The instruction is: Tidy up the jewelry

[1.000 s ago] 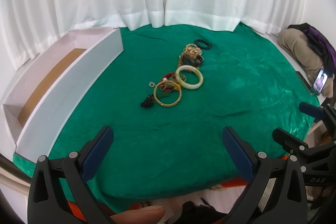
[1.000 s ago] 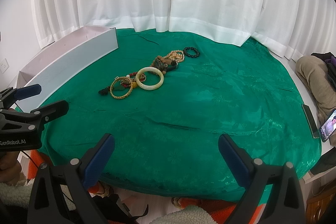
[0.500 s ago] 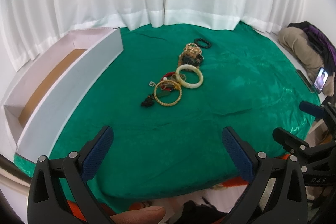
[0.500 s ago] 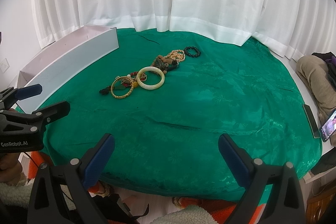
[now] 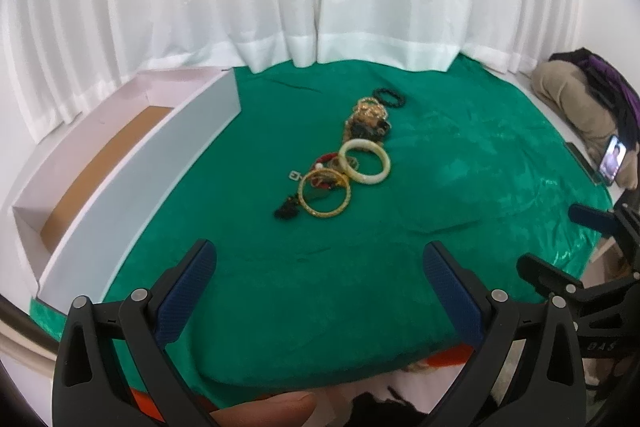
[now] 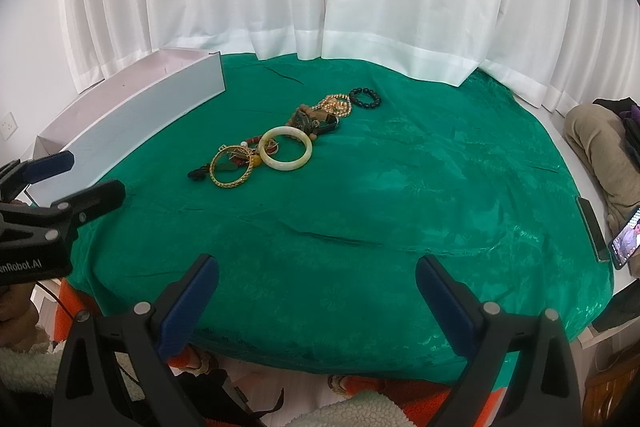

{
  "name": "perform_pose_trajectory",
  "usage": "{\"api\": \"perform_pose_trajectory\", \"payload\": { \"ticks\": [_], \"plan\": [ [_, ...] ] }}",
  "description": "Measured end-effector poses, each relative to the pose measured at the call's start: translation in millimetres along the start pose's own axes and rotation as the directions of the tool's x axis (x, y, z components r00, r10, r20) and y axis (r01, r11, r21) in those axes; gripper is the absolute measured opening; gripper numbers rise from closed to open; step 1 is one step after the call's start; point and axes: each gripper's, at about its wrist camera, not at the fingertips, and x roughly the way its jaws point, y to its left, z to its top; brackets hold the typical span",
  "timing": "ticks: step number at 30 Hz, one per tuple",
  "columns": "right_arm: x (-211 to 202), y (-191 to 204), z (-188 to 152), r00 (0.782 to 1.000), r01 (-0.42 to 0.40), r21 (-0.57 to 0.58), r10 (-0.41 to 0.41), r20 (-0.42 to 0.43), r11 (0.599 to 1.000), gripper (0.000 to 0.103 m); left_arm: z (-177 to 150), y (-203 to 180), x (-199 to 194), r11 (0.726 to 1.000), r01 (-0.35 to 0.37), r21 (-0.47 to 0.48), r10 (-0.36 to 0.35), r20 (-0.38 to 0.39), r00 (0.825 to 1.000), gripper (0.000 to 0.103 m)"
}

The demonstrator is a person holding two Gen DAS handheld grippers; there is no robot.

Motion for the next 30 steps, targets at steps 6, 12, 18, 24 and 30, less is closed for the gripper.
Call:
{"api": "perform_pose_trajectory", "payload": {
  "ticks": [6,12,18,24,30],
  "plan": [
    [0.5,-1.5,-2.2,1.0,0.003,-0.003,-0.003,0.003,1.0,0.101,2.1,-0.1,-7.0,0.998,-0.052,0.034,0.05,0.066,0.997,0.103],
    [1.3,-2.4,-3.1,1.0,0.004,-0.005,-0.004,0.001,1.0,0.101,3.9,4.7,-3.9,0.999,-0.04,0.027,0.038,0.052,0.998,0.103],
    [1.3,-3.5,0.4,1.0,0.004,-0.011,-0.004,-0.002,1.0,0.101,2.8,5.1,1.5,1.0,-0.022,0.008,0.022,0.008,1.0,0.103],
    [1.6,-2.5,1.8,1.0,0.005,-0.011,-0.005,-0.006,1.0,0.101,0.0,0.6,-0.7,0.999,-0.03,0.031,0.029,0.012,0.999,0.103],
    [1.9,-2.2,1.6,1.0,0.005,-0.011,-0.005,-0.007,1.0,0.101,-1.1,0.2,0.3,0.999,-0.021,0.032,0.02,0.007,1.0,0.103]
  ]
}}
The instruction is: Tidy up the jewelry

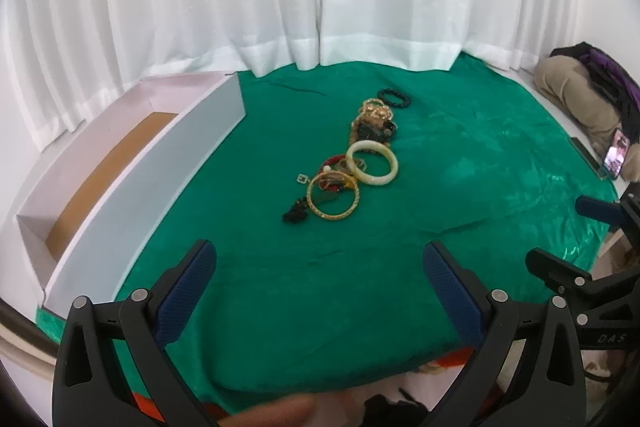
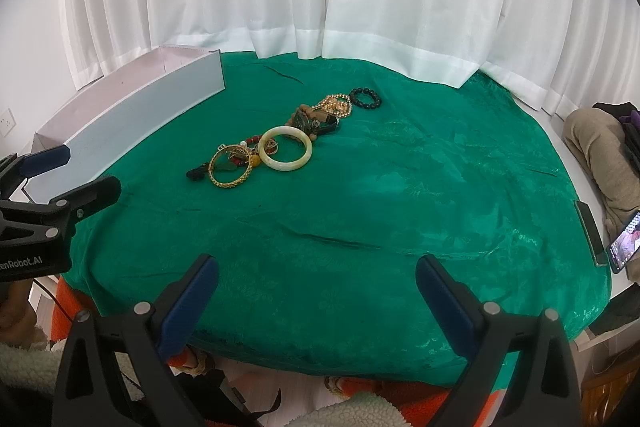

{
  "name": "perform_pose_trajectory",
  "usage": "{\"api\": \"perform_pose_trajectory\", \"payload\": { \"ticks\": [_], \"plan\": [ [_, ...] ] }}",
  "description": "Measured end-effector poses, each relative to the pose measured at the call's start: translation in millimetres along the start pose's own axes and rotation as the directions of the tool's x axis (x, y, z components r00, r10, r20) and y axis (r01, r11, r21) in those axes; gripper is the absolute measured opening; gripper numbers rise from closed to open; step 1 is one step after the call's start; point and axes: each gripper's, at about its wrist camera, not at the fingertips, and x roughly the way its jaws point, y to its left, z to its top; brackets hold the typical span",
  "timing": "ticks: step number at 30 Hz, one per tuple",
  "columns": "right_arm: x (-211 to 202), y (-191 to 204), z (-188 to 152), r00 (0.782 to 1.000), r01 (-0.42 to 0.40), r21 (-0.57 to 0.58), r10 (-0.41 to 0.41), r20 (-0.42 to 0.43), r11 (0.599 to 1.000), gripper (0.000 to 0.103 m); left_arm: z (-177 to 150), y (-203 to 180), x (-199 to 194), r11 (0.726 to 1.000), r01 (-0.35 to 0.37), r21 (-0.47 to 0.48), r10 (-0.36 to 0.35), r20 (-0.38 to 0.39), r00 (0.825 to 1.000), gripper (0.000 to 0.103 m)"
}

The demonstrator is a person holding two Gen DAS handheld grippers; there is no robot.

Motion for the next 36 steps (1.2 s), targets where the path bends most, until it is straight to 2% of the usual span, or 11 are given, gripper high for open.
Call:
{"api": "perform_pose_trajectory", "payload": {
  "ticks": [27,36],
  "plan": [
    [1.3,1.5,-0.4,1.0,0.0,0.001,0.0,-0.004,1.0,0.101,-3.1,-6.4,-1.5,1.0,0.011,0.022,-0.01,-0.006,1.0,0.103],
    [1.8,1.9,-0.6,1.0,0.001,0.001,-0.001,-0.004,1.0,0.101,-2.5,-9.4,-4.7,0.999,0.027,0.025,-0.028,0.016,0.999,0.103]
  ]
}}
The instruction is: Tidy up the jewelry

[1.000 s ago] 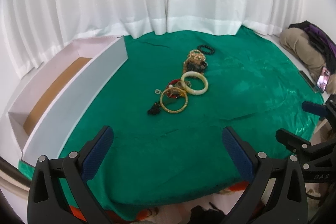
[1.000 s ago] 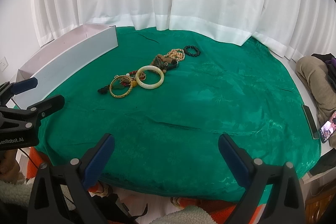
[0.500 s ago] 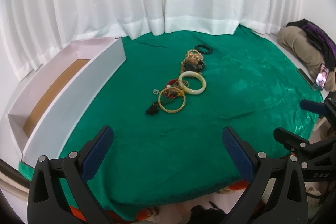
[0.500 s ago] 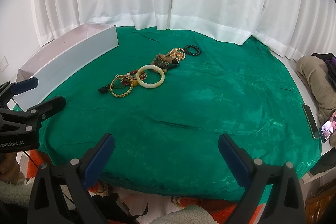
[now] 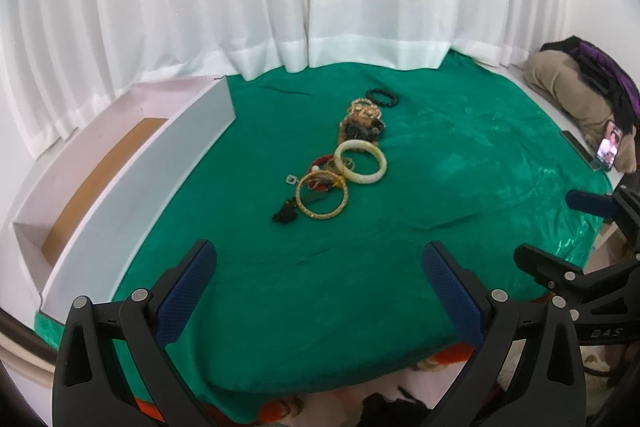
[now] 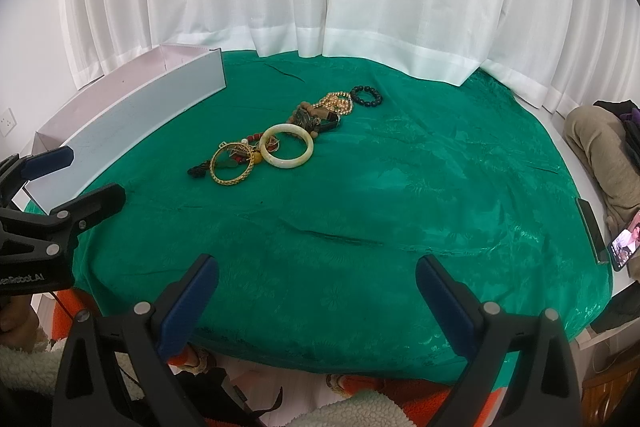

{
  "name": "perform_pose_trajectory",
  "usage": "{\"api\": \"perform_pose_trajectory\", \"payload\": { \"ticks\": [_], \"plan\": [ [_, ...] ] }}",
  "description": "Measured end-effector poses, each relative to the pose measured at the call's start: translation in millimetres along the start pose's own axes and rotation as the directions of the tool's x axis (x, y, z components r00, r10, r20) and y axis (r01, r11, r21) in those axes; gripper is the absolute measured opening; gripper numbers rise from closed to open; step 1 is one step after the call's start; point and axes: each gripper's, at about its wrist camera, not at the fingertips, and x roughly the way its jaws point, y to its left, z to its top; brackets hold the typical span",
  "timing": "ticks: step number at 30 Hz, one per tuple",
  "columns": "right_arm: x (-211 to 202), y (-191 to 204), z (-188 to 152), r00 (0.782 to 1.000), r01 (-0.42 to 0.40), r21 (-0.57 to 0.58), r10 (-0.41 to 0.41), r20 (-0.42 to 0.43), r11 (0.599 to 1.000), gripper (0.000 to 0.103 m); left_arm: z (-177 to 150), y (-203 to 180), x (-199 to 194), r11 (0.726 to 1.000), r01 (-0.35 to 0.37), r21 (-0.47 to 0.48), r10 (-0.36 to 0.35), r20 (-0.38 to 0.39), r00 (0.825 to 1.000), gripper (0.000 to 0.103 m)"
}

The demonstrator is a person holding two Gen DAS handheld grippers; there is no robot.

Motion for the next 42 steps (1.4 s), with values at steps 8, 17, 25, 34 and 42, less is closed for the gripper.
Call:
{"api": "perform_pose_trajectory", "payload": {
  "ticks": [8,17,25,34,42],
  "plan": [
    [-1.5,-1.7,-0.5,1.0,0.014,0.003,-0.014,0.012,1.0,0.101,1.1,1.7,-2.5,1.0,0.024,-0.005,-0.024,0.019,1.0,0.103],
    [-1.8,-2.8,0.8,1.0,0.014,0.004,-0.014,0.006,1.0,0.101,-1.5,8.2,5.0,0.999,0.023,-0.031,-0.023,-0.019,1.0,0.103],
    [-1.5,-2.5,0.7,1.0,0.01,0.002,-0.01,0.003,1.0,0.101,-2.3,9.3,4.2,0.999,0.023,-0.03,-0.024,-0.024,0.999,0.103],
    [-0.6,-9.8,3.3,0.999,0.034,0.008,-0.034,0.014,0.999,0.101,-2.6,17.3,7.9,0.999,0.001,-0.047,-0.002,-0.036,0.999,0.103],
    [5.9,-26.8,1.0,0.998,0.067,0.047,-0.067,0.008,0.997,0.101,0.0,52.2,23.9,0.992,-0.039,-0.123,0.03,-0.073,0.997,0.103]
  ]
}}
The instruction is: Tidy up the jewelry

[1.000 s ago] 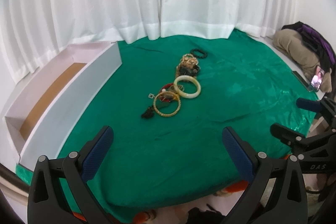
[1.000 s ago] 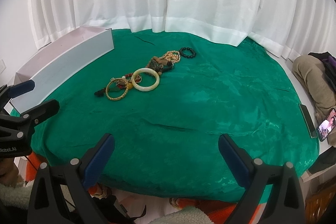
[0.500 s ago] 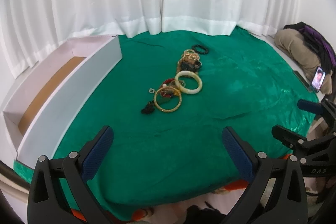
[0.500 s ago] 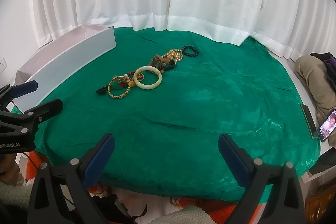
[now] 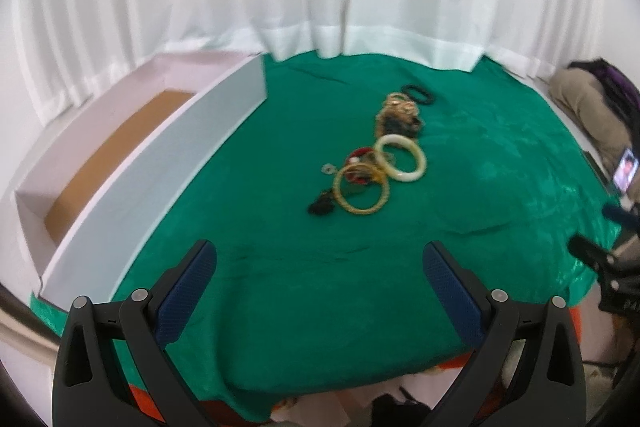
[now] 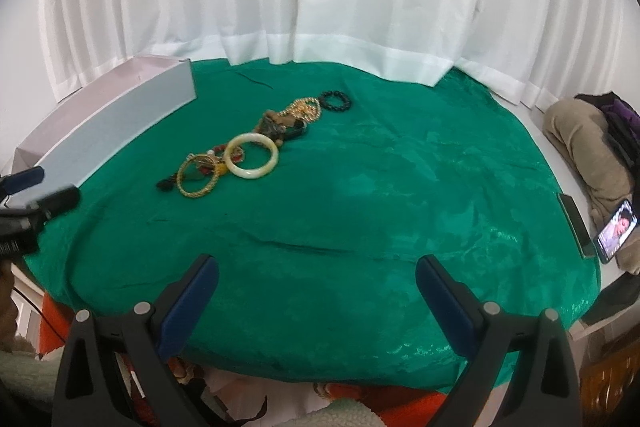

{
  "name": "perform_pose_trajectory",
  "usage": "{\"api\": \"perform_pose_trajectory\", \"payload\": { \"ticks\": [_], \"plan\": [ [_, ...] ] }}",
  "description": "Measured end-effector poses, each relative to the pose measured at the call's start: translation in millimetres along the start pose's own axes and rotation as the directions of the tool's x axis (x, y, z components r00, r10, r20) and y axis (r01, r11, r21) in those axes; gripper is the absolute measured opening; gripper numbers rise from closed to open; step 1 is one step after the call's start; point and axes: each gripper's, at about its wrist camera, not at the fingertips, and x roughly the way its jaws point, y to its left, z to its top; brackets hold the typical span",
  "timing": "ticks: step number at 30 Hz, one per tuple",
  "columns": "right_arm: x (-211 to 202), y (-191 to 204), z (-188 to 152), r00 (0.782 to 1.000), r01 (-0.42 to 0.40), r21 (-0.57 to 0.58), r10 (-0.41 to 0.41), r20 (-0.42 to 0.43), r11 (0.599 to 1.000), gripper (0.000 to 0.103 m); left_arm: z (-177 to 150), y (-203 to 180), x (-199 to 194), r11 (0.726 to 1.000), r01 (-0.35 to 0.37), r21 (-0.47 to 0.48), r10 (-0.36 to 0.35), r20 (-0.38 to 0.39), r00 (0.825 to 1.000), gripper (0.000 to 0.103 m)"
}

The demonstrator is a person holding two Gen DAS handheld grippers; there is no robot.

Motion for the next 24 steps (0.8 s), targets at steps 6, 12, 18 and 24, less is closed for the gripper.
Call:
{"api": "perform_pose_trajectory", "payload": {
  "ticks": [6,12,18,24],
  "plan": [
    [14.2,1.7,-9.0,0.999,-0.02,0.001,0.02,-0.048,1.0,0.101,1.9,38.6,40.3,0.99,0.066,-0.121,-0.082,-0.132,0.988,0.102],
    [15.8,7.1,-12.7,0.998,-0.03,-0.015,0.029,-0.057,0.999,0.101,11.9,-2.4,73.8,0.985,0.166,0.056,-0.153,-0.181,0.972,0.102],
    [15.1,7.9,-14.5,0.998,-0.03,-0.014,0.029,-0.056,0.999,0.101,34.1,-52.4,136.2,0.936,0.164,0.311,-0.107,-0.191,0.976,0.102],
    [16.2,-0.3,-20.1,0.998,-0.021,0.009,0.021,-0.063,1.0,0.101,44.5,-60.6,194.6,0.93,0.205,0.307,-0.115,-0.286,0.951,0.102]
  ]
}}
